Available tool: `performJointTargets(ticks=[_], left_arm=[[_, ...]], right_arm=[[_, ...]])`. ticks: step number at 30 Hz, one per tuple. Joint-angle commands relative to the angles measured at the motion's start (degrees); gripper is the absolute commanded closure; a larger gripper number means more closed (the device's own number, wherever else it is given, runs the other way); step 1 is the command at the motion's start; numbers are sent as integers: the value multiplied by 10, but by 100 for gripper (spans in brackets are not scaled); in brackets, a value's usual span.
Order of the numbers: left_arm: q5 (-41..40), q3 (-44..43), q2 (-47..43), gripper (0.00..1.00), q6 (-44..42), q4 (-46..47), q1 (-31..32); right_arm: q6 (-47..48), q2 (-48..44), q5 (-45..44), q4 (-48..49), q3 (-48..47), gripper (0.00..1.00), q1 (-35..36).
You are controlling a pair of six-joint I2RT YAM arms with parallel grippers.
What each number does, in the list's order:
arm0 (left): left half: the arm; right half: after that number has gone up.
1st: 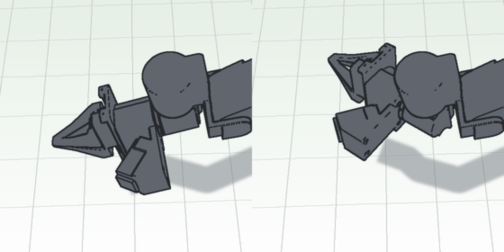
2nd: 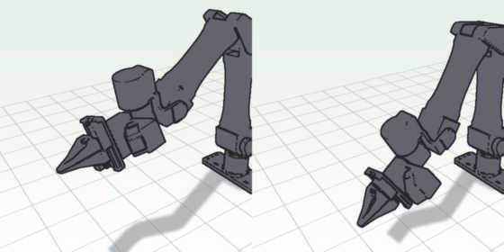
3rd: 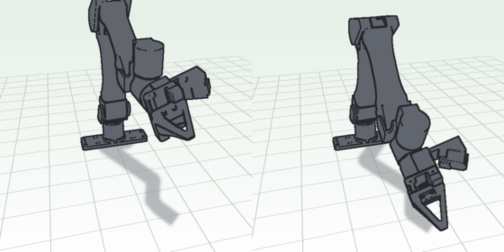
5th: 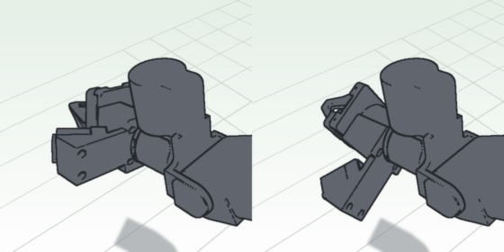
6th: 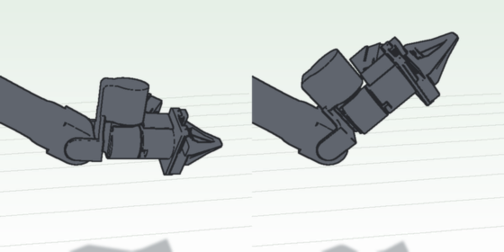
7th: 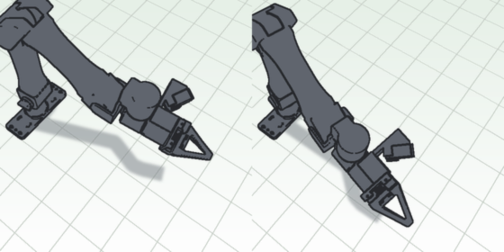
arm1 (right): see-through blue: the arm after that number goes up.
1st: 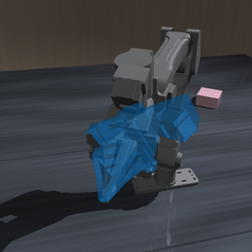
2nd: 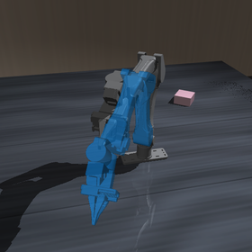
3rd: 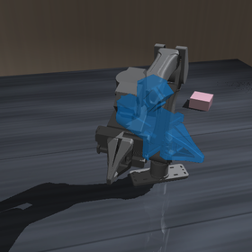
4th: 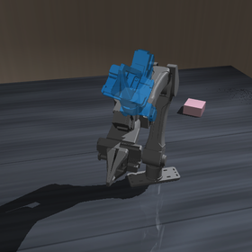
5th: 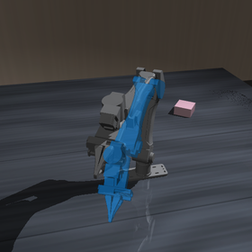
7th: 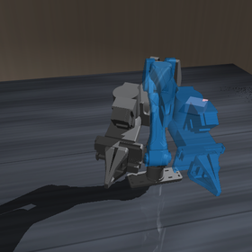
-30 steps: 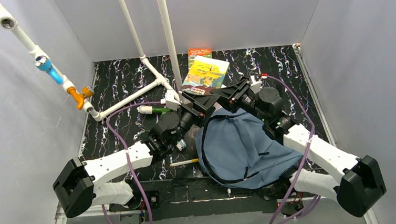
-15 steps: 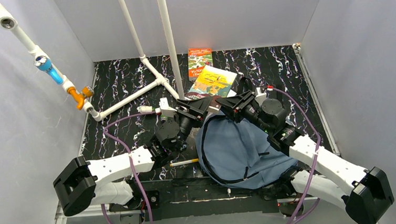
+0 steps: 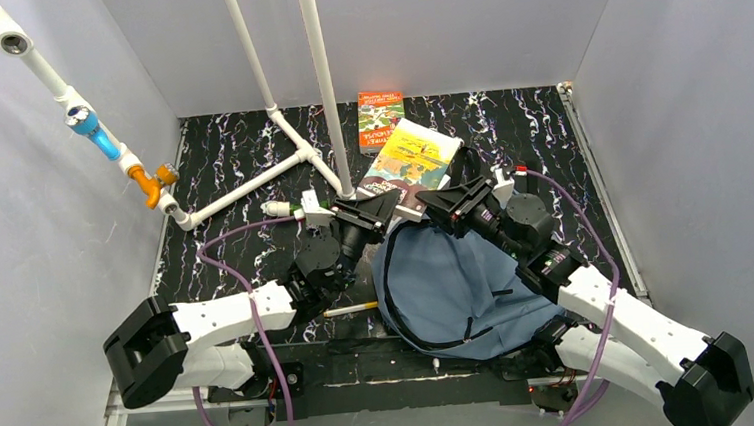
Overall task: Pack the student bag
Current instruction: Pick up the book from the center of the board, then adjust the book.
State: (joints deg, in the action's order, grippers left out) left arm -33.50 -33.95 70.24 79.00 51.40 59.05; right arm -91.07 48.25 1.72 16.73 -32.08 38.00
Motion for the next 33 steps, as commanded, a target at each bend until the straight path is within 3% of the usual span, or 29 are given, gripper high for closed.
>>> performJointTargets(ticks=[1, 2, 6, 10, 14, 17, 20, 27, 33], left_arm=[[-52, 13, -34, 100, -99, 37, -9], [-52, 16, -43, 100, -112, 36, -8], [-55, 26, -112, 100, -177, -17, -9], [-71, -46, -209, 100, -248, -286, -10], [-67, -132, -262, 100, -301, -526, -11], [-70, -209, -272, 100, -302, -738, -13], [-45, -253, -284, 100, -311, -865, -13], [0, -255, -359, 100, -285, -989, -13], [11, -251, -392, 100, -267, -1025, -13]], right_arm=[[144, -22, 28, -76, -52, 63, 2], [190, -21, 26, -122, -67, 51, 2], [370, -25, 32, -263, -105, 17, 2], [507, -25, 25, -367, -119, 5, 3], [595, 14, 39, -445, -143, 4, 9], [618, 47, -8, -481, -158, 4, 47], [619, 76, -84, -491, -177, 5, 110], [594, 220, -322, -537, -262, 5, 341], [563, 315, -433, -584, -329, 11, 440]])
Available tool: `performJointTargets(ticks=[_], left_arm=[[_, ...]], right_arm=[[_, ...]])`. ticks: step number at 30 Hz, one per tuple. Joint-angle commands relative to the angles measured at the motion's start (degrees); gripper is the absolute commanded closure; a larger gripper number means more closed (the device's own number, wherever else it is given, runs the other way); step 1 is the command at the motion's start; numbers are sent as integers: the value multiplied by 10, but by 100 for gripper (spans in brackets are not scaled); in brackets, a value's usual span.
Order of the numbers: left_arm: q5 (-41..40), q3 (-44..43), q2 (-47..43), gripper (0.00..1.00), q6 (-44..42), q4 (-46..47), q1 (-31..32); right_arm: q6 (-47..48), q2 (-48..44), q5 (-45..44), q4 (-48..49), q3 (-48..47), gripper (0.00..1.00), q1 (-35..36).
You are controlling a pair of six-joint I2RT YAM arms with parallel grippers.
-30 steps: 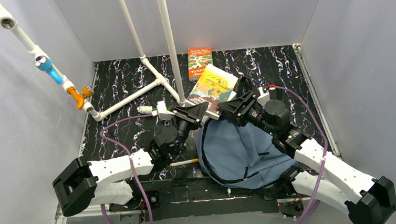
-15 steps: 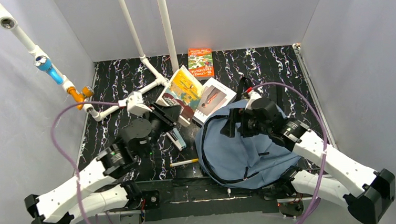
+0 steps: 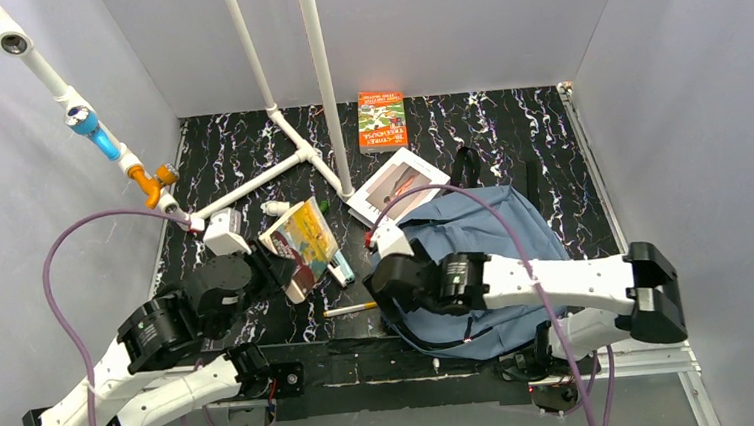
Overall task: Pack the student bag
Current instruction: Adjust the book.
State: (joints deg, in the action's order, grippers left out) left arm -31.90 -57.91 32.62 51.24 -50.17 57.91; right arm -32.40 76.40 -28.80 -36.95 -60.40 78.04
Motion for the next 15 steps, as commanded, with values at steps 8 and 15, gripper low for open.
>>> performJointTargets(ticks=[8, 15], left_arm=[[12, -12, -12, 100, 17, -18, -2], [30, -3, -19, 100, 33, -18, -2]], right_arm=[[-64, 106, -219, -114, -81, 28, 86], [-85, 130, -227, -98, -47, 30, 91]])
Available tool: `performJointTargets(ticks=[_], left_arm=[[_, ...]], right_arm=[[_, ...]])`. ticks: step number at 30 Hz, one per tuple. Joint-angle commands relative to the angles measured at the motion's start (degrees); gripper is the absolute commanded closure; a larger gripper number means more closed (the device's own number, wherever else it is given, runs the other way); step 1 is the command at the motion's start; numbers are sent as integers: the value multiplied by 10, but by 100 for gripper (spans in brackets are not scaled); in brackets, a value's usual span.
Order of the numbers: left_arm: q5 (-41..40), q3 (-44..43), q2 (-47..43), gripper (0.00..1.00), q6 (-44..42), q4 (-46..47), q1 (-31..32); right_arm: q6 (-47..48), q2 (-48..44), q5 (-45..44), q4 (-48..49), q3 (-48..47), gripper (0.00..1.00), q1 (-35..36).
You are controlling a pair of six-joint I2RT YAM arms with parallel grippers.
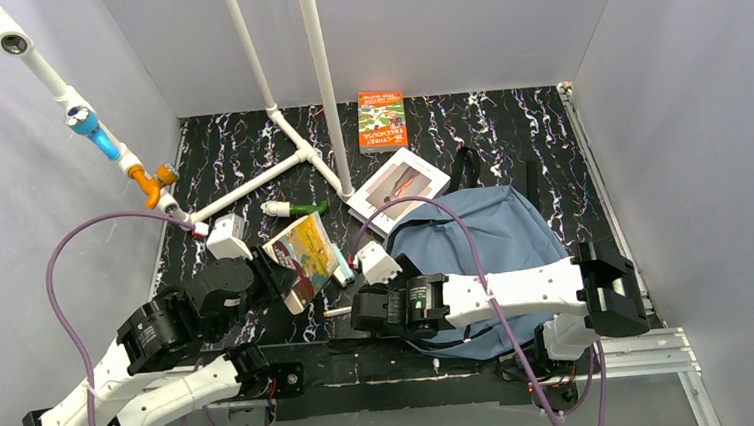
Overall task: Pack the student bag
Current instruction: Adjust the book.
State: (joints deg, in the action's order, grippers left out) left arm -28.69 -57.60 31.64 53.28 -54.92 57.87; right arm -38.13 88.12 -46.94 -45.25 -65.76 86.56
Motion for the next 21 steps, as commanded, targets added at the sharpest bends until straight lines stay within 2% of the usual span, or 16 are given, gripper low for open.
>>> performJointTargets(ticks=[1, 5, 9, 12, 14, 15, 18, 21], left_arm=[[4, -5, -9, 100, 12, 30, -1], [25, -8, -6, 100, 9, 31, -1], [58, -33, 4, 100, -3, 41, -1], [74, -48, 11, 100, -17, 43, -1], [87, -53, 15, 100, -19, 44, -1], [99, -57, 17, 100, -20, 48, -1], [154, -59, 25, 100, -31, 72, -1], [209, -46, 41, 100, -38, 117, -1]], right_arm=[[-27, 14, -47, -9, 10, 30, 6], [-22, 10, -66, 39, 37, 31, 6], [-33, -16, -98, 98, 74, 47, 6], [-18, -54, -113, 147, 107, 72, 6], [-9, -76, -121, 120, 87, 94, 6], [3, -88, -121, 104, 71, 99, 6], [18, -125, -123, 46, 29, 99, 6], [51, -193, -118, 55, 51, 99, 6]])
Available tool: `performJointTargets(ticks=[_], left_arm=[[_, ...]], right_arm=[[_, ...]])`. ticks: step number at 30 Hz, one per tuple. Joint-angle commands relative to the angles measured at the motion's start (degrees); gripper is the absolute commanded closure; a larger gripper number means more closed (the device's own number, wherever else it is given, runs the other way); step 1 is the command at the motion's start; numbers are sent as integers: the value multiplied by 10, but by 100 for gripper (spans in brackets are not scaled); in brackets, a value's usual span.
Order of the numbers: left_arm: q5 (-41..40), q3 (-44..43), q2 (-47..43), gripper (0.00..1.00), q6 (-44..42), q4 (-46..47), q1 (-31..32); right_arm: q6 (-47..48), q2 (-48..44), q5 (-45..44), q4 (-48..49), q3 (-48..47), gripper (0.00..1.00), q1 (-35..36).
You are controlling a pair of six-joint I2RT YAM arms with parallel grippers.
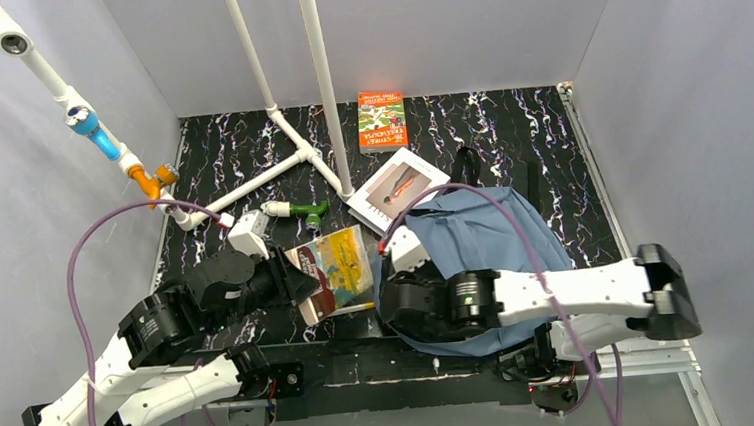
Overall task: Pack the student bag
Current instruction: Adjust the book.
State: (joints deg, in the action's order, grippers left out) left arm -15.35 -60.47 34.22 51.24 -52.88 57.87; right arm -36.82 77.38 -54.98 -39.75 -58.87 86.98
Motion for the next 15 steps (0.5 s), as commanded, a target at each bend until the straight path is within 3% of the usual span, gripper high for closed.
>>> performJointTargets(ticks=[1, 7, 11, 15], left_arm=[[93, -12, 25, 100, -17, 113, -1], [190, 16, 94, 100, 10, 186, -1], [233, 85, 116, 100, 86, 329, -1], [208, 120, 160, 100, 157, 414, -3]], right_arm=[[43, -114, -42, 11, -1, 99, 1], [31, -237, -46, 58, 59, 99, -4], [15, -259, -51, 60, 67, 99, -4], [16, -267, -49, 69, 67, 99, -4]])
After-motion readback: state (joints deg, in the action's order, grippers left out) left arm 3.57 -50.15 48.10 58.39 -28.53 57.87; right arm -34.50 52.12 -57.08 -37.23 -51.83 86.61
